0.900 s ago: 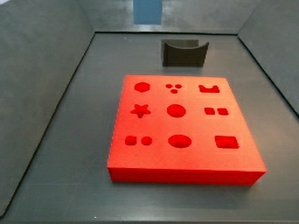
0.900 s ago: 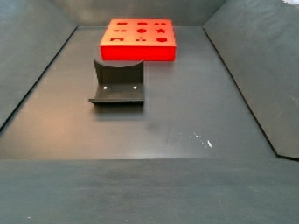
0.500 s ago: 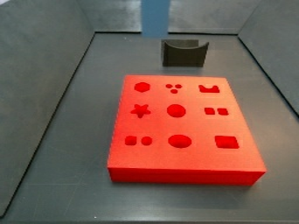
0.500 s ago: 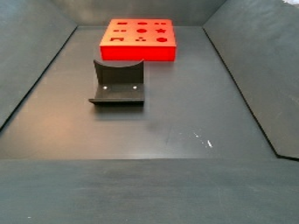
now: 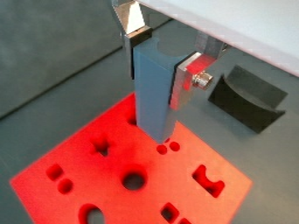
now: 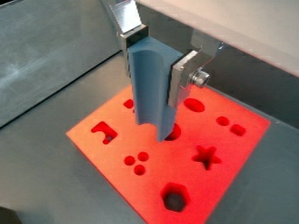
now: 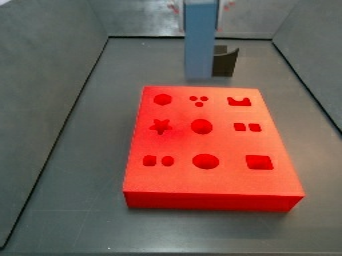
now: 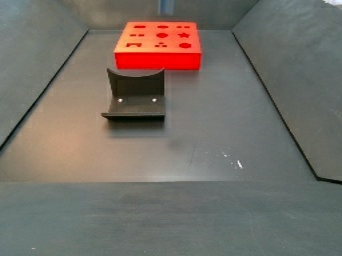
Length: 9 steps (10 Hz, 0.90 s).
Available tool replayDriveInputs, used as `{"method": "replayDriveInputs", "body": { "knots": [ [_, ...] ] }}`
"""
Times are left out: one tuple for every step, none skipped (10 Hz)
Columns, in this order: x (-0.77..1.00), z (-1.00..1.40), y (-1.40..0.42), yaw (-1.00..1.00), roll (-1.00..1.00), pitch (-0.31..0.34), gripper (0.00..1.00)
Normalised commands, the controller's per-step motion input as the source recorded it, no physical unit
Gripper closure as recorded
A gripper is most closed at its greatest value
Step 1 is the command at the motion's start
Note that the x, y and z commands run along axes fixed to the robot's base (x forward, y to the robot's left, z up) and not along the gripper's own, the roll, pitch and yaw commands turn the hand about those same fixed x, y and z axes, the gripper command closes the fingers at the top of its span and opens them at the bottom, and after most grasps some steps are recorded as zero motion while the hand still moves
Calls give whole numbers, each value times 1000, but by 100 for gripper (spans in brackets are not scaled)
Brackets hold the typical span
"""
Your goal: Insert the arch object.
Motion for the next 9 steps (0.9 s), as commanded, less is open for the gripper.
{"method": "replayDriveInputs", "body": {
  "knots": [
    [1000, -277, 0, -26, 40, -73, 100],
    [1000, -231, 0, -20, 29, -70, 100],
    [1000, -231, 0, -26, 26, -67, 100],
    [1000, -211, 0, -20, 39, -53, 100],
    [1000, -186, 0, -23, 96, 0, 100],
    [1000, -217, 0, -20, 160, 0, 100],
    [1000, -314, 0, -57, 219, 0, 100],
    [1000, -291, 0, -57, 216, 0, 100],
    [1000, -237, 0, -46, 220, 0, 100]
  ]
}}
